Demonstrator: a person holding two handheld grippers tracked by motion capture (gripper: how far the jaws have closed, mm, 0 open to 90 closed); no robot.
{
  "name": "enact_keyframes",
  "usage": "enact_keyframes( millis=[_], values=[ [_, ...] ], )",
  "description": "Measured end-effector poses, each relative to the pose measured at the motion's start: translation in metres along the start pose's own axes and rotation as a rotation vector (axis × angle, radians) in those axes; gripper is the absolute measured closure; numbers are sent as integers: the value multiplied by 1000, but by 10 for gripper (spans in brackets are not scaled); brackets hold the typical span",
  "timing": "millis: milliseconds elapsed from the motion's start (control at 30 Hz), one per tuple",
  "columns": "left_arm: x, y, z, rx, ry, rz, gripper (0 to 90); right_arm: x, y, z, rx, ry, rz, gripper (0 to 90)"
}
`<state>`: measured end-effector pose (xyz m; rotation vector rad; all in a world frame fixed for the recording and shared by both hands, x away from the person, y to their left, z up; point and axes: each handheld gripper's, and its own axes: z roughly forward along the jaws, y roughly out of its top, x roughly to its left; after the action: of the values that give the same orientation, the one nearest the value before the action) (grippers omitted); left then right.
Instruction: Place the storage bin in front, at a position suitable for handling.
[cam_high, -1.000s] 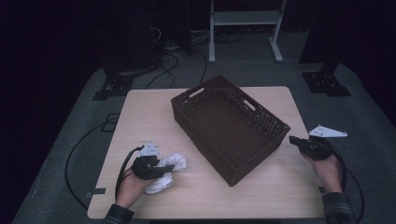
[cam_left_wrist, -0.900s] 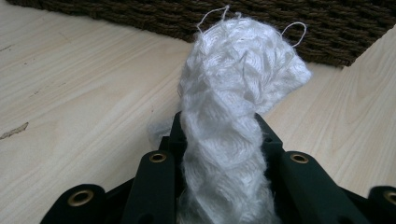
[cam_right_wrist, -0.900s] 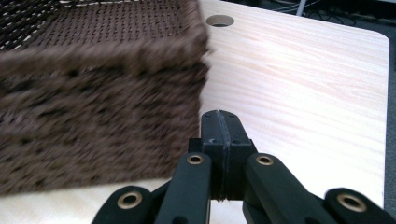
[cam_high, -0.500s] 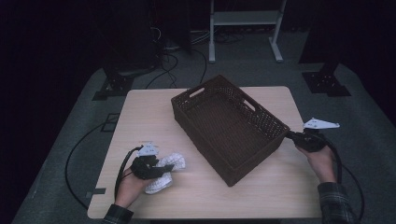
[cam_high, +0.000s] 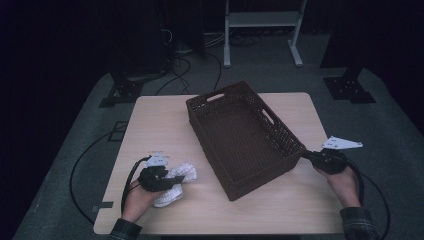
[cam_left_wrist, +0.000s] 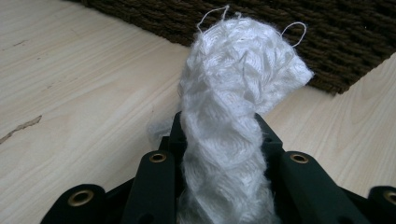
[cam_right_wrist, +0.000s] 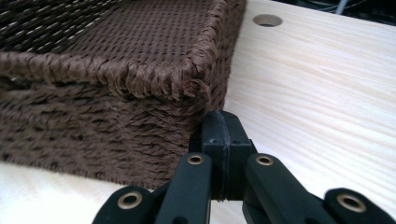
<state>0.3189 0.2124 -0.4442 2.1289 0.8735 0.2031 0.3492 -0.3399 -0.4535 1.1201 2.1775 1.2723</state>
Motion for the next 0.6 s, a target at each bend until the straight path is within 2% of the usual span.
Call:
enact_keyframes(
  millis=[200,533,567,600],
  values=[
    [5,-2,-4,-3,16,-10,679,20,-3,-5,17,31,-33,895],
    [14,-13,-21,-10,62,-34,679,62,-3,-4,38,124,-108,895],
    [14,-13,-21,-10,62,-34,679,62,-3,-4,38,124,-108,895],
    [16,-16,-24,-11,72,-42,679,71,-2,-1,42,145,-125,895]
  ],
)
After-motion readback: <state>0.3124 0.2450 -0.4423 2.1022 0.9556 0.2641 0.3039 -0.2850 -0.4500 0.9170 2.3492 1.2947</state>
